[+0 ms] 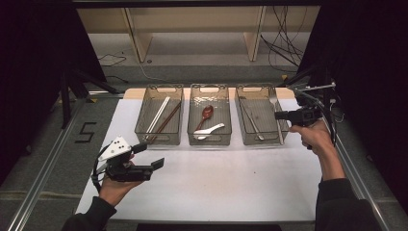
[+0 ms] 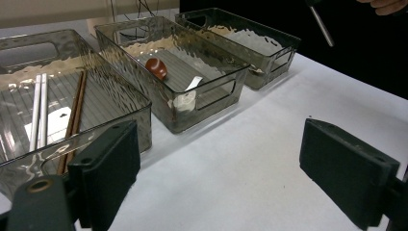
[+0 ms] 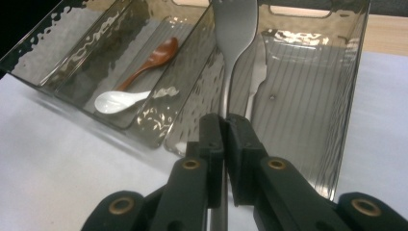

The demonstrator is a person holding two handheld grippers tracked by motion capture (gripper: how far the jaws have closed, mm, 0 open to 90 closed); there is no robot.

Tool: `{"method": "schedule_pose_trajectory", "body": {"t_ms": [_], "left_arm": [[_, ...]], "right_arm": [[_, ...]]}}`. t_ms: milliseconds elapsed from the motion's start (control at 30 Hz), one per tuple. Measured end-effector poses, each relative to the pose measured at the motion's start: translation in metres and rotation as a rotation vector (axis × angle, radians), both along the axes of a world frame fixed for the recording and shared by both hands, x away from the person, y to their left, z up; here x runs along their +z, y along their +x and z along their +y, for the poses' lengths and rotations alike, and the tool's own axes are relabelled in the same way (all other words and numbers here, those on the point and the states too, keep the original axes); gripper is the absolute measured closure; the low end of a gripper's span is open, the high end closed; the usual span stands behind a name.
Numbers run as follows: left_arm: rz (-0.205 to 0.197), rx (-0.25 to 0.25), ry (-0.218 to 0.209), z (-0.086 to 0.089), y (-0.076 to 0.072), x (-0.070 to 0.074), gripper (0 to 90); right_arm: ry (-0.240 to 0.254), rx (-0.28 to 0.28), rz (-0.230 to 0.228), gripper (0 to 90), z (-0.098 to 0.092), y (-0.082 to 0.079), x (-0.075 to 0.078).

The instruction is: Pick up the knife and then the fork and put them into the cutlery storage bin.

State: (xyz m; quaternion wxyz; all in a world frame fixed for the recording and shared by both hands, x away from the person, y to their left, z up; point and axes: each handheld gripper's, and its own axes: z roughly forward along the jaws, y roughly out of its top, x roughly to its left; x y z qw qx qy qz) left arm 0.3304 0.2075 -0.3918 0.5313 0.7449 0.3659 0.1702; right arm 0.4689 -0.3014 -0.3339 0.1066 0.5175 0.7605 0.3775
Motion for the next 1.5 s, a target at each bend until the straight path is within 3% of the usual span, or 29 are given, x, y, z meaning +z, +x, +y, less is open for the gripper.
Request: {"method": "schedule_pose_trajectory", "body": {"t_ms": [800,1500], "left_arm": [[-0.005,0.001,-0.009,0.001,-0.001,0.001,13.7],[-0.006,-0.001,-0.013,0.001,-0.001,0.001,13.7]], "right_arm": [[0.023,-0.036,0.002,86.4,0.015,0.037,0.013],[0.023,-0.101,0.019,86.4,0.024,0.065,-0.001]]}}
